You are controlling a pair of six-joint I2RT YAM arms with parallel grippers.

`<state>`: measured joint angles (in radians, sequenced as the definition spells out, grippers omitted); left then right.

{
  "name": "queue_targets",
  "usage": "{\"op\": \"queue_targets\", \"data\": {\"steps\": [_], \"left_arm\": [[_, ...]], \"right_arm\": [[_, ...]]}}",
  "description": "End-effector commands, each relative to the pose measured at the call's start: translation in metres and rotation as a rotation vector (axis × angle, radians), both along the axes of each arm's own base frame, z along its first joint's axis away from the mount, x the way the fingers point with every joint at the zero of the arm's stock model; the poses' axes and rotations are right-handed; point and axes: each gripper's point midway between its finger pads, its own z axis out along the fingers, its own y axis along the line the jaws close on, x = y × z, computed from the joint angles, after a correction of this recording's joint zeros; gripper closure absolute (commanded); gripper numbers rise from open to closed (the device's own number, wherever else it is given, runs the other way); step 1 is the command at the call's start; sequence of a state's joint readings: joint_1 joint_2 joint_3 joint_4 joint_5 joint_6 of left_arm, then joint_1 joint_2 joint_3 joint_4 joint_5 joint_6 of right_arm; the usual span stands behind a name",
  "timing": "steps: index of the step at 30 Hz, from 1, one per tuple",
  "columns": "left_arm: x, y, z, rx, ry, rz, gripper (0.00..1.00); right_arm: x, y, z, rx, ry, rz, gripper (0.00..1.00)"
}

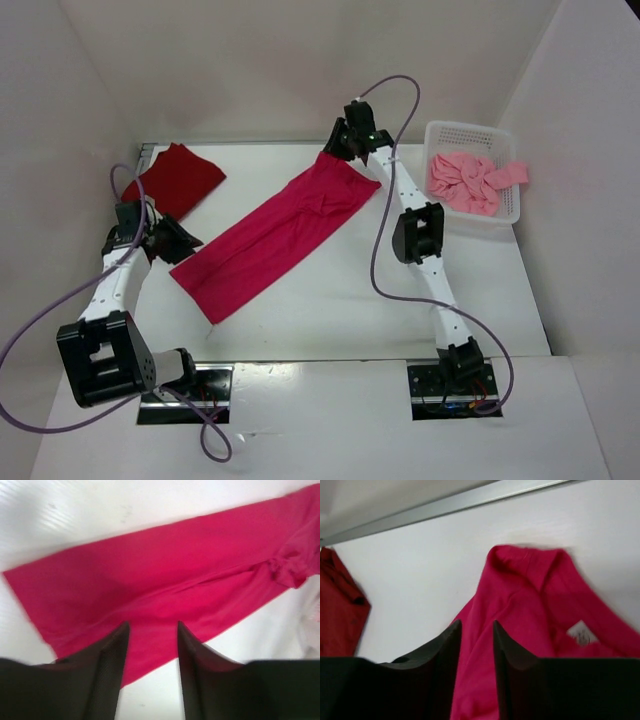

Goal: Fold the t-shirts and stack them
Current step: Rotate the tshirt 90 degrees

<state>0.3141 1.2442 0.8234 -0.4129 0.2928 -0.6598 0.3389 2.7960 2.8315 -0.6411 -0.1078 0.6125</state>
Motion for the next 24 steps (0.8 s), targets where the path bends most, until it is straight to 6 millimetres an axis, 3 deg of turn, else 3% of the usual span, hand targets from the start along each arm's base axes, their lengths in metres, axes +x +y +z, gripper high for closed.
{"op": "queue_targets", "data": {"steps": [1, 2, 3, 4, 5, 6, 7, 8, 9, 10, 11, 12, 13, 14, 16, 18, 20, 24], "left_arm": [[0.021, -0.018, 0.012, -0.030, -0.061, -0.087, 0.60], [0.028, -0.024, 0.019, -0.035, -0.086, -0.113, 0.78], [0.034, -0.027, 0.026, -0.034, -0.111, -0.121, 0.84], [0.040, -0.038, 0.030, -0.030, -0.129, -0.158, 0.89], [0.044, -0.045, 0.036, -0.027, -0.145, -0.179, 0.92], [0.048, -0.050, 0.045, -0.014, -0.174, -0.207, 1.00], [0.056, -0.050, 0.055, 0.025, -0.199, -0.197, 1.00], [0.056, -0.060, 0.058, 0.044, -0.202, -0.234, 1.00], [0.058, -0.061, 0.062, 0.059, -0.213, -0.243, 1.00], [0.059, -0.060, 0.061, 0.066, -0.211, -0.237, 1.00], [0.058, -0.063, 0.061, 0.065, -0.211, -0.246, 1.00], [0.057, -0.063, 0.054, 0.069, -0.195, -0.254, 0.98], [0.057, -0.063, 0.054, 0.069, -0.195, -0.254, 0.98], [0.057, -0.063, 0.054, 0.069, -0.195, -0.254, 0.97], [0.054, -0.063, 0.045, 0.070, -0.173, -0.261, 0.95], [0.053, -0.063, 0.038, 0.066, -0.155, -0.261, 0.93], [0.052, -0.064, 0.038, 0.067, -0.159, -0.275, 0.90], [0.050, -0.065, 0.034, 0.072, -0.154, -0.295, 0.86]], "right_arm": [[-0.044, 0.018, 0.126, -0.072, -0.154, 0.059, 0.58], [-0.070, 0.026, 0.148, -0.079, -0.161, 0.093, 0.58], [-0.084, 0.029, 0.156, -0.077, -0.165, 0.107, 0.58], [-0.097, 0.033, 0.121, -0.093, -0.126, 0.125, 0.63], [-0.125, 0.030, 0.181, -0.036, -0.229, 0.127, 0.72], [-0.145, 0.038, 0.186, 0.015, -0.230, 0.127, 0.79], [-0.159, 0.042, 0.195, 0.070, -0.255, 0.136, 0.85], [-0.188, 0.042, 0.146, 0.067, -0.144, 0.167, 0.99], [-0.225, 0.056, 0.168, 0.140, -0.157, 0.206, 1.00], [-0.253, 0.063, 0.126, 0.130, -0.088, 0.233, 1.00], [-0.276, 0.076, 0.116, 0.139, -0.064, 0.270, 1.00], [-0.300, 0.090, 0.103, 0.144, -0.033, 0.310, 0.95], [-0.342, 0.113, 0.071, 0.146, 0.057, 0.372, 0.90], [-0.358, 0.128, 0.062, 0.181, 0.088, 0.411, 0.76], [-0.392, 0.156, 0.035, 0.237, 0.158, 0.458, 0.64], [-0.403, 0.173, 0.016, 0.218, 0.172, 0.466, 0.50], [-0.416, 0.189, 0.004, 0.209, 0.195, 0.484, 0.47], [-0.409, 0.193, -0.037, 0.201, 0.265, 0.404, 0.47]]}}
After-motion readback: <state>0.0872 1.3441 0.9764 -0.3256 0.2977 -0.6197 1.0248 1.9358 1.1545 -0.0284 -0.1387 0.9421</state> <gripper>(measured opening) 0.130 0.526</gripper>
